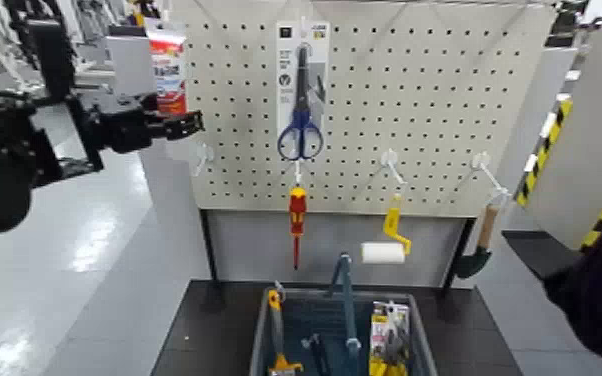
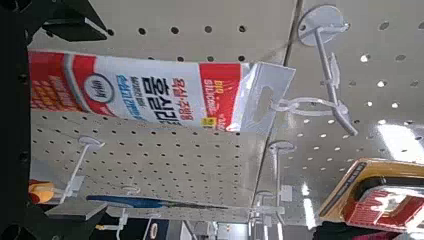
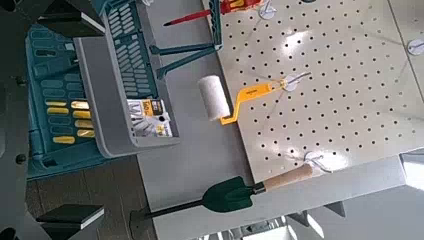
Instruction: Put the red glue tube into the crate.
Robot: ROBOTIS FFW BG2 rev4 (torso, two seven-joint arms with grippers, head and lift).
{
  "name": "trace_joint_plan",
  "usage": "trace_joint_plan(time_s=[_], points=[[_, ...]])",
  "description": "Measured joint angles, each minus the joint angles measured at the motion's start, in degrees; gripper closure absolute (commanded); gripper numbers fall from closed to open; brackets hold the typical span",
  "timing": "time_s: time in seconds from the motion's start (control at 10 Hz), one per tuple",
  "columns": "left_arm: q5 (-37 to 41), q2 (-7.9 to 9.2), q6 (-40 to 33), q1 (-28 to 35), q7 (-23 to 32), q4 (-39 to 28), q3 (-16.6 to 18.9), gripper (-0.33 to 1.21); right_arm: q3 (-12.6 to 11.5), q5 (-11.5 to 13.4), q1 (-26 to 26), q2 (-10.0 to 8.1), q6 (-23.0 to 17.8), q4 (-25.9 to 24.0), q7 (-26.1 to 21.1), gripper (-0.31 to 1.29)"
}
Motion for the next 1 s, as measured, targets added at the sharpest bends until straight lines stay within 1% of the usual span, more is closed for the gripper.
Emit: trace_joint_plan(time_s=[0.1, 0.2, 0.3, 0.6, 1.0], points=[[0.4, 0.36, 0.2, -0.8, -0.5, 0.3, -0.4, 0.28, 0.0, 0.0, -0.1, 0.0, 0.0, 0.0, 0.0, 0.06], [0.8, 0.48, 0.4, -1.3, -1.1, 0.5, -0.5, 0.82, 0.0, -0.1, -0.1, 0.0, 0.0, 0.0, 0.1, 0.06], [1.0, 0.5, 0.4, -1.9, -2.1, 0.9, -0.7, 1.12, 0.0, -0.1, -0.1, 0.0, 0.0, 0.1, 0.1, 0.06], [1.7, 0.61, 1.3, -2.9, -2.4, 1.2, -1.2, 1.13, 0.0, -0.2, -0.2, 0.0, 0.0, 0.1, 0.2, 0.06], [1.7, 0.75, 1.3, -3.0, -2.7, 1.2, -0.8, 1.12, 0.0, -0.2, -0.2, 0.0, 0.0, 0.2, 0.3, 0.06]])
